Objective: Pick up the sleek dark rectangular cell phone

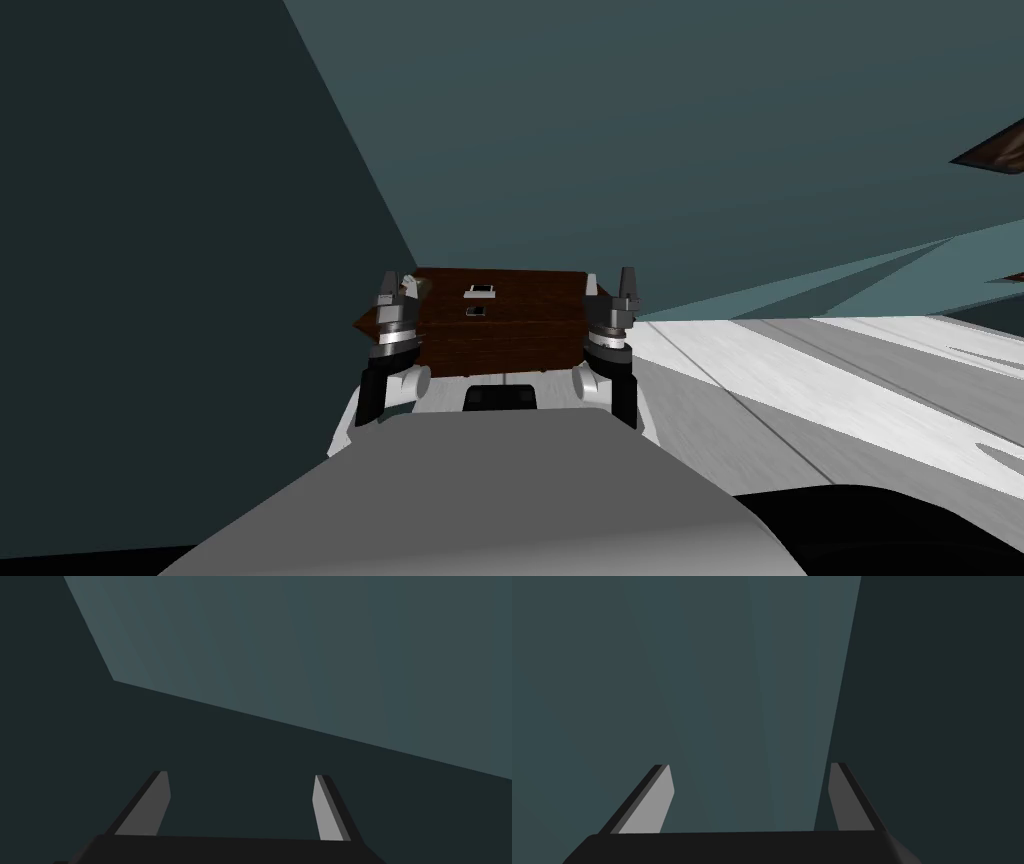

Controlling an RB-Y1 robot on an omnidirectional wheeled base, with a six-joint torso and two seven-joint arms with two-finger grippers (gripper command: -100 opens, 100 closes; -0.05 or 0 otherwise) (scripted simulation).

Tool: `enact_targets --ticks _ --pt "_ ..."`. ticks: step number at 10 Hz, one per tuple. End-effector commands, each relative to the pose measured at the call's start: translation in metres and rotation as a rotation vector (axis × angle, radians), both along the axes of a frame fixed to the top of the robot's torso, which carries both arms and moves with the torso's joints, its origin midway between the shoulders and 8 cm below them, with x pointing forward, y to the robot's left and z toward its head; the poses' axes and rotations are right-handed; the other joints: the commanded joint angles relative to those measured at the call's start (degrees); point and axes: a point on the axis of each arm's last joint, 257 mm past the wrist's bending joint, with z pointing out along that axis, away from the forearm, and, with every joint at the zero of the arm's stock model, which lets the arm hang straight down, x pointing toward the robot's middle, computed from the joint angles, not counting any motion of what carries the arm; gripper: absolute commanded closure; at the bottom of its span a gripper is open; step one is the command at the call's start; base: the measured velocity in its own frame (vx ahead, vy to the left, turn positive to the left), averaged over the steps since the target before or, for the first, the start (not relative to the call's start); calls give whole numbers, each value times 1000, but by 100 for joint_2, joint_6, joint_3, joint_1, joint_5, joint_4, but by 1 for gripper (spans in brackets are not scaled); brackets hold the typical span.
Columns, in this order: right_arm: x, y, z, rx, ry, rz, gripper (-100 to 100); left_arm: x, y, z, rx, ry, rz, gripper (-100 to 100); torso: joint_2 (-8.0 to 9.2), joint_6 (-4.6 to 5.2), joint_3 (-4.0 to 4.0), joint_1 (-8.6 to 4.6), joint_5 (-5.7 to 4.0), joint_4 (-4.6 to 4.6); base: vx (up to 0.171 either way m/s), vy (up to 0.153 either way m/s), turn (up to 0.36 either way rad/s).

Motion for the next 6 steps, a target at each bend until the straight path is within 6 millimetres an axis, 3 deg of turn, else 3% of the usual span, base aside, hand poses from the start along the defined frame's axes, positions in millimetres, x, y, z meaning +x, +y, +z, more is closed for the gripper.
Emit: enact_targets --ticks 1,6 --pt "0 0 0 0 0 0 0 5 -5 -1 22 12 -29 -100 0 0 0 0 0 0 -4 3 -54" --pt "0 0 0 0 0 0 0 41 -21 -9 13 88 -159 -100 2 2 1 12 3 0 -11 22 -104"
